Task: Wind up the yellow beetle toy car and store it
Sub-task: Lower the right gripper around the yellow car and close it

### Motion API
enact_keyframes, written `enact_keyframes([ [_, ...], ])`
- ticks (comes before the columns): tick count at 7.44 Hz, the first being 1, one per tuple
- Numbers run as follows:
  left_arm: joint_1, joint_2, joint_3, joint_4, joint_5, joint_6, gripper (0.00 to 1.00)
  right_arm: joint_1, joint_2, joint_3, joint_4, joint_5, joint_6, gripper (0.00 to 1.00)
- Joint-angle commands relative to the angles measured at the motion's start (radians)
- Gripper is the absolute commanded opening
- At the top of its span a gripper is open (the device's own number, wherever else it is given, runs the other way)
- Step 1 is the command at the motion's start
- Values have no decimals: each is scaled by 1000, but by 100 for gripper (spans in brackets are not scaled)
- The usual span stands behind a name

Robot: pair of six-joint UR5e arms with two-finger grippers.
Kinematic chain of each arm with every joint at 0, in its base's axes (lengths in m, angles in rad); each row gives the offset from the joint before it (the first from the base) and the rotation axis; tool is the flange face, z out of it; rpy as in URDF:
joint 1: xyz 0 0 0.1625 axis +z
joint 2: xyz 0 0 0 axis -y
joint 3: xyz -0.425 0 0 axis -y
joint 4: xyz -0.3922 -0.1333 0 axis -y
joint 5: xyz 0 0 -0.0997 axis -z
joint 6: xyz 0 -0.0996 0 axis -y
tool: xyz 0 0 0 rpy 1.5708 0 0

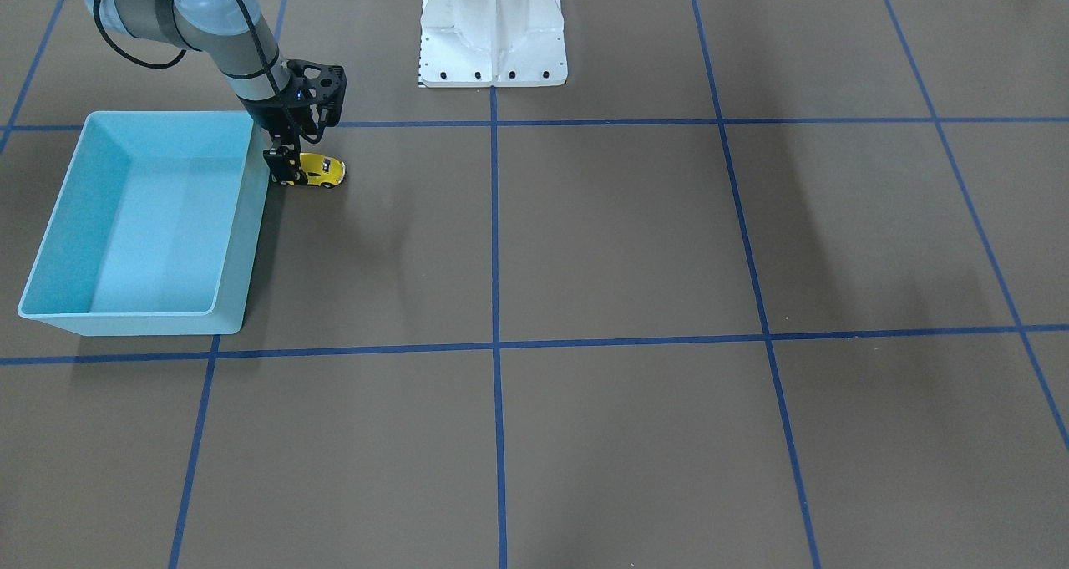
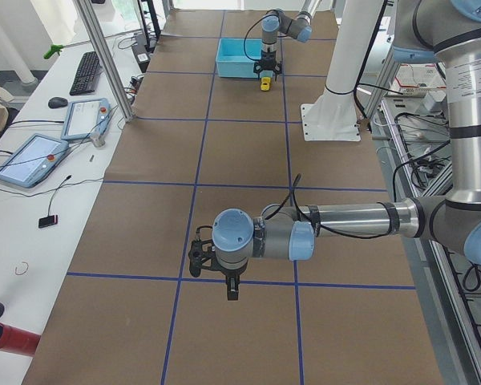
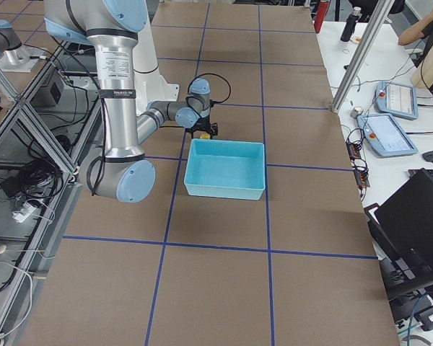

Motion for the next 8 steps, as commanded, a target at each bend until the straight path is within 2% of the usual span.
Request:
enact_keyframes([
  [1,0,2,0,0,0,0,100,-11,-1,-11,3,-2,0,99],
  [2,0,2,0,0,0,0,100,-12,-1,-17,7,0,2,98],
  [3,0,2,0,0,-2,0,100,-7,-1,-16,9,1,2,77],
  [4,0,2,0,0,-2,0,100,-5,-1,-13,11,1,2,48],
  [6,0,1,0,0,-2,0,100,1,-1,-8,11,0,9,0],
  [7,0,1,0,0,-2,0,100,68,1,10,11,21,8,0],
  [8,0,1,0,0,-2,0,100,83,10,54,3,44,11,0],
])
